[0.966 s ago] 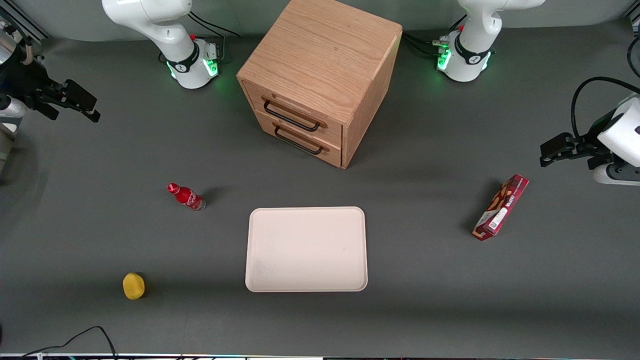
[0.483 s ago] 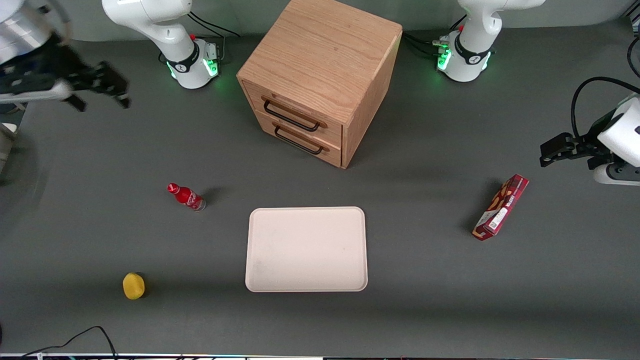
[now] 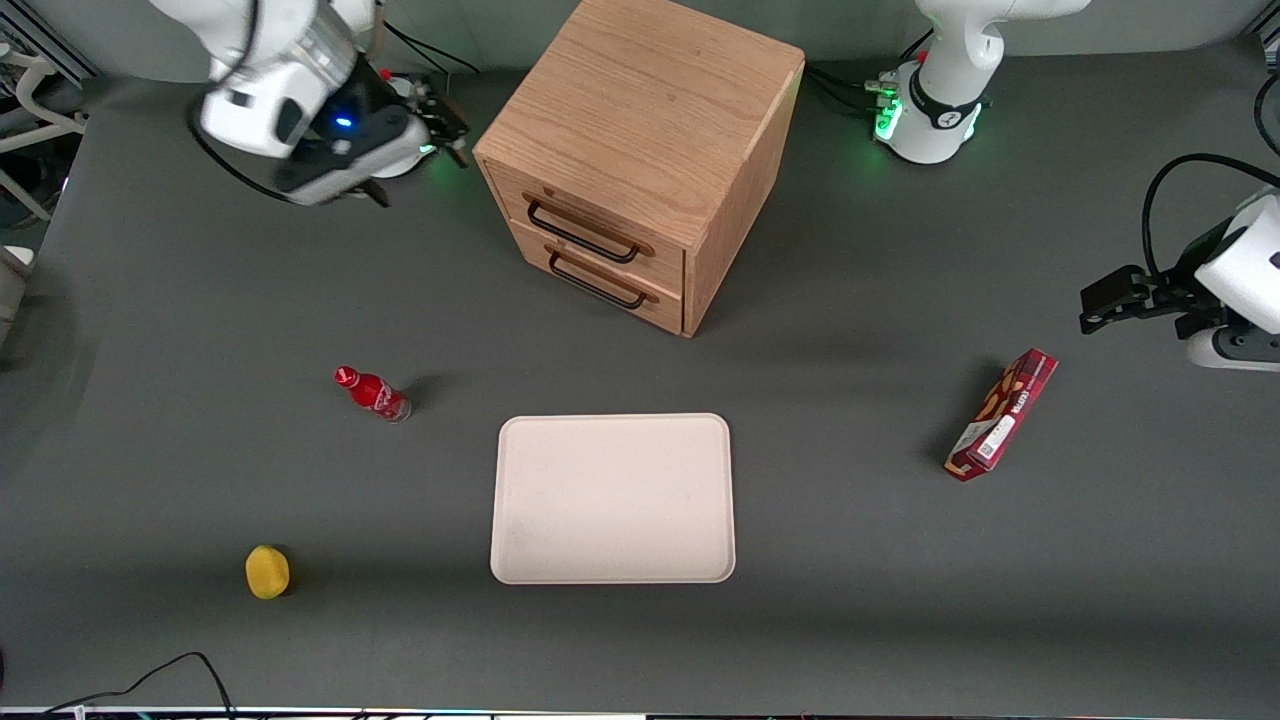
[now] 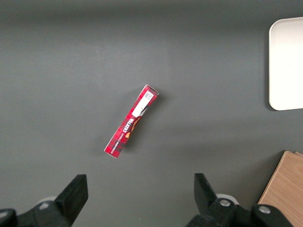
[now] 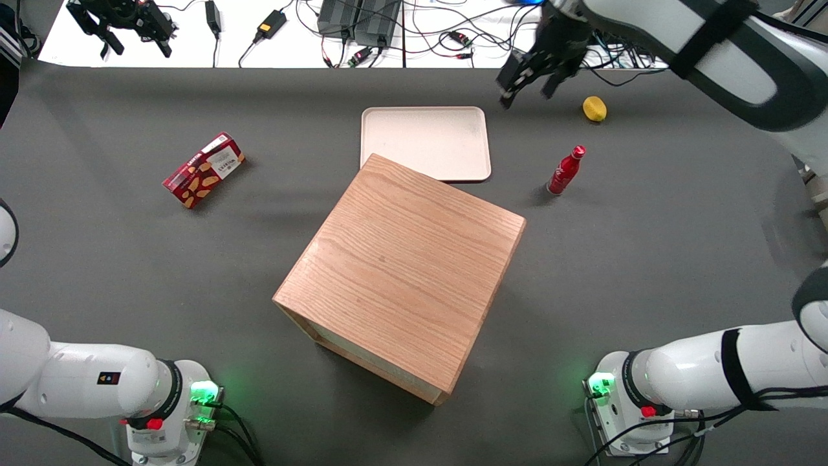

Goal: Open upper drawer

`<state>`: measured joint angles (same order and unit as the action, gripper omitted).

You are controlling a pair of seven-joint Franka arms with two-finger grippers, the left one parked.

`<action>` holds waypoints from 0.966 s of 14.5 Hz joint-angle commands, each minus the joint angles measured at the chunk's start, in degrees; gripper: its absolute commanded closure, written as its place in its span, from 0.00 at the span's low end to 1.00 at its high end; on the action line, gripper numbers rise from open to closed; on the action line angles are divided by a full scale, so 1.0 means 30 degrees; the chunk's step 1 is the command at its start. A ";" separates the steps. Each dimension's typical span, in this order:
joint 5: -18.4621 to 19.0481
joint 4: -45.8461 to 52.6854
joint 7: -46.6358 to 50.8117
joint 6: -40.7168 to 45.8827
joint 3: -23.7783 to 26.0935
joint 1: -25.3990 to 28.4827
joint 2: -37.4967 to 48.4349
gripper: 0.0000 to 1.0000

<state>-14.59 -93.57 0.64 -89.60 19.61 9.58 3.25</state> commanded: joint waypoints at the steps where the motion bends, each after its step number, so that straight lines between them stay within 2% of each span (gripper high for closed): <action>1: -0.2048 0.0634 -0.4423 0.0218 -0.0061 -0.0146 -0.1984 0.00; 4: -0.3337 0.0023 -0.5510 -0.0510 -0.0002 -0.0117 -0.3392 0.00; 6: -0.4071 -0.1700 -0.8201 -0.1737 -0.0002 -0.0176 -0.3514 0.00; 8: -0.4073 -0.2935 -0.8593 -0.3260 0.0027 -0.0060 -0.3543 0.00; 14: -0.4103 -0.4813 -0.8359 -0.7481 0.1491 -0.0088 -0.4480 0.00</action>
<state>-25.16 -106.17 -23.66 -108.95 23.29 9.48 -10.55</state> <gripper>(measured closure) 0.000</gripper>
